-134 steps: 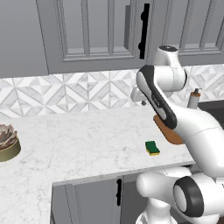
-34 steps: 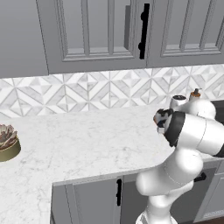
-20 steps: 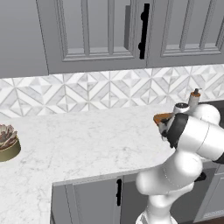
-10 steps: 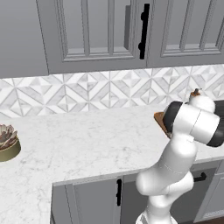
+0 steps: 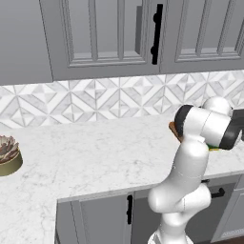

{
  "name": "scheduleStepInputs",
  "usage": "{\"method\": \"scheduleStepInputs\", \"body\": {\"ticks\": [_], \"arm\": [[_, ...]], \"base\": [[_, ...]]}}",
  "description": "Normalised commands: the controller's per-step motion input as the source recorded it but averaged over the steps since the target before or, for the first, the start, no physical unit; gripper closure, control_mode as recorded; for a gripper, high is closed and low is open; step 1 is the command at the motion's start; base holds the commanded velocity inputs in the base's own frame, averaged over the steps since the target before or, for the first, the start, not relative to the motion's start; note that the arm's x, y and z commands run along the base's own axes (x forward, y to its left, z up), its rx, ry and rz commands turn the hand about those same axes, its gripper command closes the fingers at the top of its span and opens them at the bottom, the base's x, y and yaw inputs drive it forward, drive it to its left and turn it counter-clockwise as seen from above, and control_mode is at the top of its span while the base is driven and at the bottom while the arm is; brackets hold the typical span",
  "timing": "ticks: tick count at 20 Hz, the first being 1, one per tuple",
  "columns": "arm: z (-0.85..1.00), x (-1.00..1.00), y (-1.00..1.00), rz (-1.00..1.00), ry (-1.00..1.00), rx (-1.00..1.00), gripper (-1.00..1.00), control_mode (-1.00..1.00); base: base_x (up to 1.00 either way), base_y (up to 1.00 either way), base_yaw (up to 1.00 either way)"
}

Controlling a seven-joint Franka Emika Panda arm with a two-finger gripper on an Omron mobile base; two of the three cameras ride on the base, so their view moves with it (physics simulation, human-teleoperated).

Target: Pick up the sponge from the counter and clean the cutting board by briefly scrubbing or pressing down on the cutting board. Once finished, release the sponge.

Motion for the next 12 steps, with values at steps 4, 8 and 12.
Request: {"method": "scheduleStepInputs", "body": {"ticks": [4, 8, 12], "arm": [[-0.17, 0.00, -0.58, 0.00, 0.00, 0.00, 1.00, -1.00], [-0.08, 0.24, -0.38, 0.02, -0.03, 0.00, 1.00, -1.00], [0.07, 0.74, 0.08, 0.00, -0.03, 0.00, 1.00, -1.00]], "base": [[0.00, 0.00, 0.00], [0.00, 0.00, 0.00], [0.00, 0.00, 0.00]]}}
